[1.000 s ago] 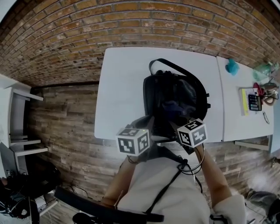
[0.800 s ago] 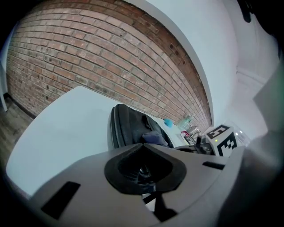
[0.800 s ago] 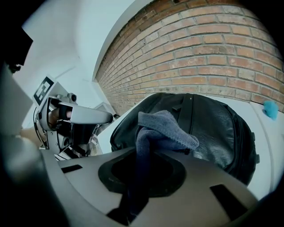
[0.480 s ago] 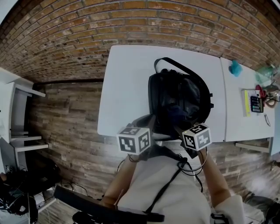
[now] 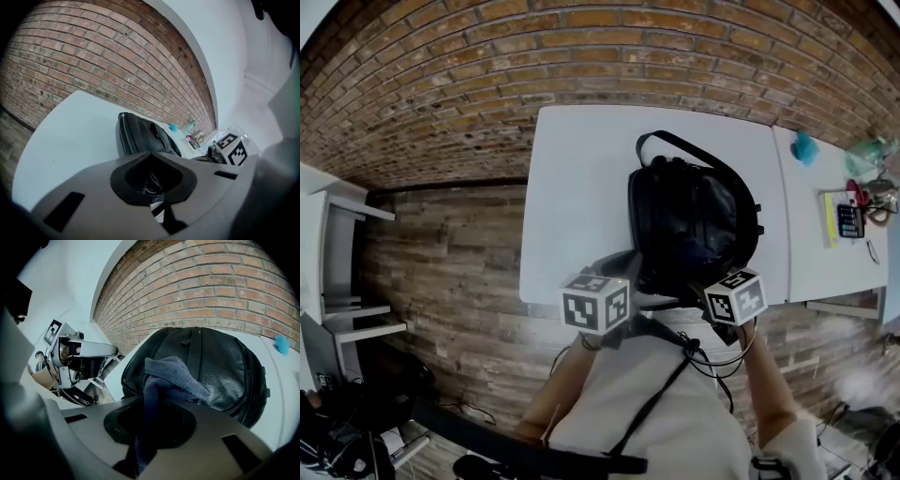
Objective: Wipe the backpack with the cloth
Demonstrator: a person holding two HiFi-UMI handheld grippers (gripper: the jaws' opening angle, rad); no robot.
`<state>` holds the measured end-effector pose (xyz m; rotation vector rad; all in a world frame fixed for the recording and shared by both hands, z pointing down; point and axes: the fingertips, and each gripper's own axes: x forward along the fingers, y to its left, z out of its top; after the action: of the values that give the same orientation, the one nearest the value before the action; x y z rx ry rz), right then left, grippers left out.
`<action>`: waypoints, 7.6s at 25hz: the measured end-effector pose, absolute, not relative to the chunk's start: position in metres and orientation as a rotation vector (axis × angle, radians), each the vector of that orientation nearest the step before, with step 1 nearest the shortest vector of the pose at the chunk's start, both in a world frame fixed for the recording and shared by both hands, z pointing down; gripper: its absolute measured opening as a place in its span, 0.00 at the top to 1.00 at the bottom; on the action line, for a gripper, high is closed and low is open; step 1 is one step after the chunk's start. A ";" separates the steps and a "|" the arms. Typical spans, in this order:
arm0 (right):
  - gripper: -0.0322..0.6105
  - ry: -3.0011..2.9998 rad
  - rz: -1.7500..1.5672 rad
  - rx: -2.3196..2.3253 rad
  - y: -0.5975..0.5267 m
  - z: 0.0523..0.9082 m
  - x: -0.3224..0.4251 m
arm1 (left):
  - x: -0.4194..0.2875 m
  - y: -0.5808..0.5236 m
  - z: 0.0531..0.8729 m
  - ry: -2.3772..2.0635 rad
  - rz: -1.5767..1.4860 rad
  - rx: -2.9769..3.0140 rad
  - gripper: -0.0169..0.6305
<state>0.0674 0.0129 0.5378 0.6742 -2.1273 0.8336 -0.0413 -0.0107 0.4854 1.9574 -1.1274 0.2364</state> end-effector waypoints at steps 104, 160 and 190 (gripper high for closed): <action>0.88 -2.049 0.836 0.825 0.004 0.525 0.036 | -0.044 -0.015 0.488 -1.010 0.276 2.006 0.97; 0.88 -2.195 0.641 0.911 -0.103 0.512 -0.035 | -0.043 -0.012 0.488 -0.991 0.274 2.015 0.97; 0.88 -2.158 0.854 0.823 -0.001 0.524 -0.001 | -0.032 -0.012 0.486 -0.980 0.283 2.036 0.97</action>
<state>-0.0014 -0.0007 0.5236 0.8227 -2.1583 0.8540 -0.0317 -0.0115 0.4864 2.0356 -0.9797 0.2827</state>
